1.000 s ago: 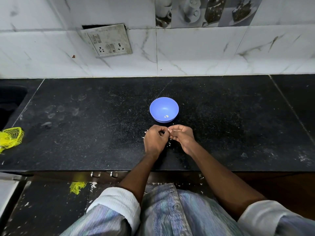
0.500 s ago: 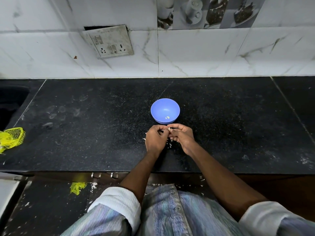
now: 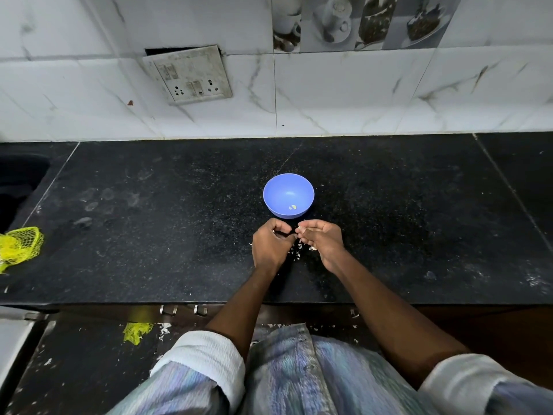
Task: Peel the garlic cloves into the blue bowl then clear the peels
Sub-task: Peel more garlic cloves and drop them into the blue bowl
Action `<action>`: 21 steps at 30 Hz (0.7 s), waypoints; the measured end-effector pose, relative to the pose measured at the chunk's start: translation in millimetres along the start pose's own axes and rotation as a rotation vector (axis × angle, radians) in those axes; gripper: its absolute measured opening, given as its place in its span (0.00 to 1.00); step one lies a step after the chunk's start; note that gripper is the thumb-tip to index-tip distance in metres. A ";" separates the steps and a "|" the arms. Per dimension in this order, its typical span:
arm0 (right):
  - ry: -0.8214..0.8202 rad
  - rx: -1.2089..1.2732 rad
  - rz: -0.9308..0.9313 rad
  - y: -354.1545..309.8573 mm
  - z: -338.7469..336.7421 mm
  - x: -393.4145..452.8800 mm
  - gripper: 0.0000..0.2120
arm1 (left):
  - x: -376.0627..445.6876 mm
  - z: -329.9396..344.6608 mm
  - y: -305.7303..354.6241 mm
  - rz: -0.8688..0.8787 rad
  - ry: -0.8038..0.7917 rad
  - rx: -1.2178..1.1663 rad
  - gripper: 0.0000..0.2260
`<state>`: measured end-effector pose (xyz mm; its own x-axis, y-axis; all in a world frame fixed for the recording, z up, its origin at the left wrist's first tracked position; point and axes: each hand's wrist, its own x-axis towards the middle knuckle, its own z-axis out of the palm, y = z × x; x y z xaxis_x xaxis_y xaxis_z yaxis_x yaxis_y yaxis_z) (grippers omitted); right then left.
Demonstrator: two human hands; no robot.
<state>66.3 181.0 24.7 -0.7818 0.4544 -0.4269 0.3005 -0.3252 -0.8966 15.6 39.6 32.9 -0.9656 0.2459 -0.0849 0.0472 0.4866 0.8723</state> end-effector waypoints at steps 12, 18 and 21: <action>0.023 -0.215 -0.129 -4.6 -3.2 -1.9 0.08 | 0.1 4.9 5.8 0.030 -0.014 0.118 0.04; 0.025 -0.421 -0.238 -5.8 -3.3 0.5 0.09 | 3.4 3.9 -1.3 0.025 -0.051 0.090 0.05; 0.030 -0.487 -0.280 -5.5 -2.7 0.9 0.09 | 4.3 4.4 -1.4 0.047 -0.045 0.096 0.09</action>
<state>65.5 185.5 29.0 -0.8542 0.4942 -0.1618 0.3069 0.2279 -0.9241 12.6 43.7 29.2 -0.9494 0.3066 -0.0680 0.1189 0.5513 0.8258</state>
